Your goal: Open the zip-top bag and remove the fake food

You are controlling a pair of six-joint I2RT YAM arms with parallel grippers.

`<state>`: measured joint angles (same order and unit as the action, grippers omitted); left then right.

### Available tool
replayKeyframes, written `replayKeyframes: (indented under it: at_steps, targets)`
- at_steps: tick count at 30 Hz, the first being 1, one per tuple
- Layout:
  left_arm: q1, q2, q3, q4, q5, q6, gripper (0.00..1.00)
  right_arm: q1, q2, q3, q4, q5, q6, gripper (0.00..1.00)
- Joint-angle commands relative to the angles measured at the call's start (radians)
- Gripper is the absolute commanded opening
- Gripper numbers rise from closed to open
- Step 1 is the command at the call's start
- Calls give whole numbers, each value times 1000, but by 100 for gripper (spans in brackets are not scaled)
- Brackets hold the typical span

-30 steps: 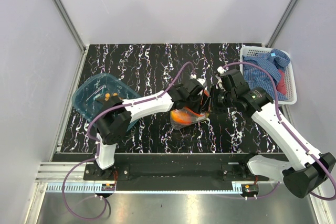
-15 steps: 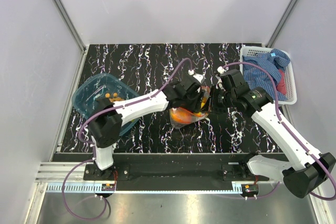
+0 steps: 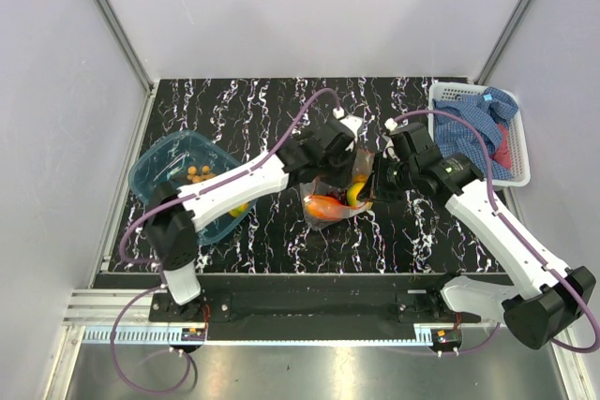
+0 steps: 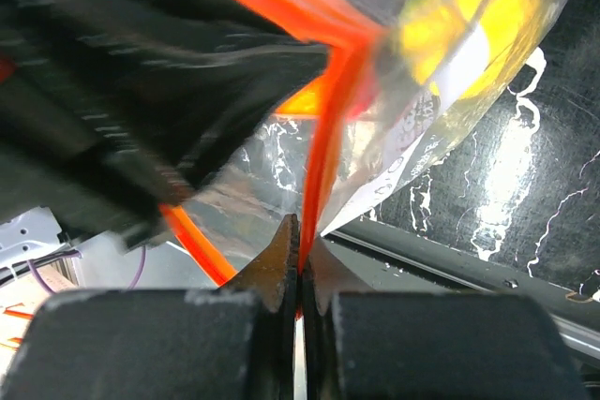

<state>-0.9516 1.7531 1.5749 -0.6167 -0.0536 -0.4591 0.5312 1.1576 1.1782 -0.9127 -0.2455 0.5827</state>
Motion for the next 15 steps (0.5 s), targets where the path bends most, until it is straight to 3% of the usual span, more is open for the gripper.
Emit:
replayKeyframes:
  at_steps: [1,5,8,15]
  targets:
    - [5,104,63,-2,47,-58,30,3,-4,40,23,8,-9,0]
    - [11,172,97,26,83,-90,57,3,-30,18,23,6,3,0]
    - [13,223,120,43,93,-148,66,3,-48,-2,23,6,19,0]
    - [13,301,100,92,55,-216,70,3,-88,-74,34,3,63,0]
